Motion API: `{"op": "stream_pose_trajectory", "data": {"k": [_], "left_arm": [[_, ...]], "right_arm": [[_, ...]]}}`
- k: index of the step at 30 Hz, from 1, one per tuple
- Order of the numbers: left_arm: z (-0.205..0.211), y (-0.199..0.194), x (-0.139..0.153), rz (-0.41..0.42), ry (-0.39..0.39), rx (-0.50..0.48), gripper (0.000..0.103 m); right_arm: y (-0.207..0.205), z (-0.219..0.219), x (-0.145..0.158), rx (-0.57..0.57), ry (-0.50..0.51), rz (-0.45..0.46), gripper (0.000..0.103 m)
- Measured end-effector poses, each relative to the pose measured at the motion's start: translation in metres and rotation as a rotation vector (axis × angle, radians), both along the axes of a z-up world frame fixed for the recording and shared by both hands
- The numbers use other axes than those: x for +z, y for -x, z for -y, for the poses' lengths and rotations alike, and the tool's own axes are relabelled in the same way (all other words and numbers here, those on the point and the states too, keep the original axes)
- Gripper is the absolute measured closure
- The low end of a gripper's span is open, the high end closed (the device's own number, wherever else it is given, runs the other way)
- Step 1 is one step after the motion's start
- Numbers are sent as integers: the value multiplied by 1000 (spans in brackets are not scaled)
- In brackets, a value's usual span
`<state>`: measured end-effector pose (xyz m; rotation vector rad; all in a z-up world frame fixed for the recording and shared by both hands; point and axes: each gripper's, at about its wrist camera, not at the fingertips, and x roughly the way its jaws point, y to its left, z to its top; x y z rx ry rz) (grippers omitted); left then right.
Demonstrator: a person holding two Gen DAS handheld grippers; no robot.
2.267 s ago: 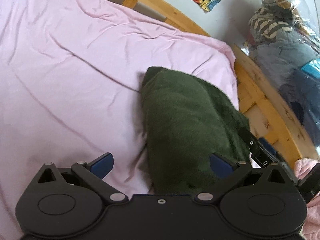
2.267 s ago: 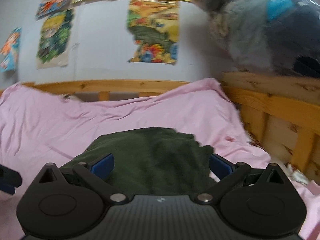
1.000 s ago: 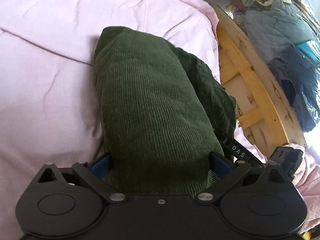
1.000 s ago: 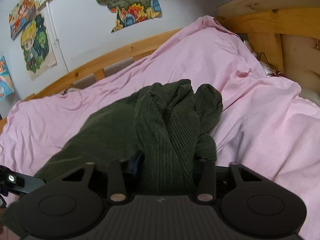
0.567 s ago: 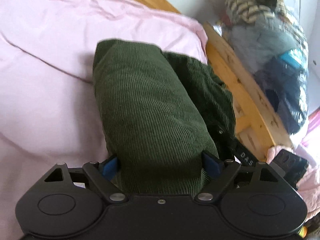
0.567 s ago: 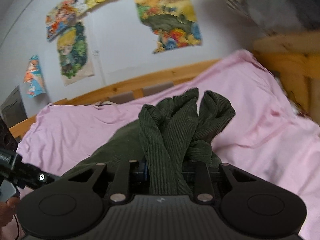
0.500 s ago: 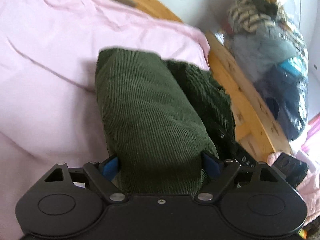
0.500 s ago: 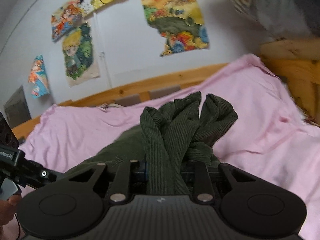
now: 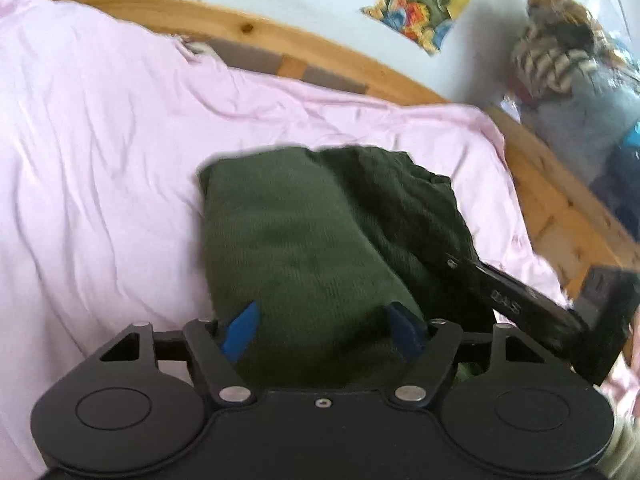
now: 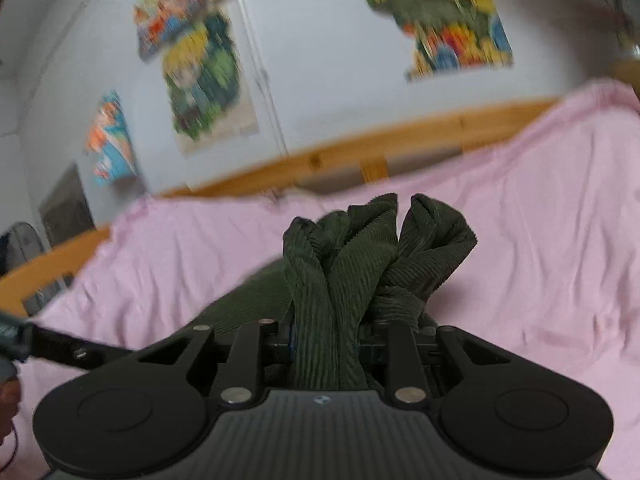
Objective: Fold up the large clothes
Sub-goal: 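Lower the folded shirt onto the pink sheet and open both tools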
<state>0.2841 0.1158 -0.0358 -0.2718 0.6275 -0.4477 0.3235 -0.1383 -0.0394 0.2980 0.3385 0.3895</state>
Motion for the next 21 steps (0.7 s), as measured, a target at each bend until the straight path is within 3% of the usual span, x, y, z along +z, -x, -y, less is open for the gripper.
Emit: {"op": "stream_pose_trajectory", "data": {"k": [1,5,9,13,16,21], "left_arm": [[1,4,0,28,-9,-1,28],[13,10,2,48,-33,2,20],[28,14,3,46,-66,31,15],[24,22,1,4,-20,94,11],[20,29,3,-24,22,153,8],[17,59,22,5,5,225,2]], "right_arm": [[1,1,-6,-24,15,-12,63],[5,18,-17,-68,-21,-72,51],[11,21,-15,-68,9,-89,42],[28,23,-7,-86,38,-64,19],[44,25,5,-98,54,-30,12],[74,28,34,-101,43,26,1]]}}
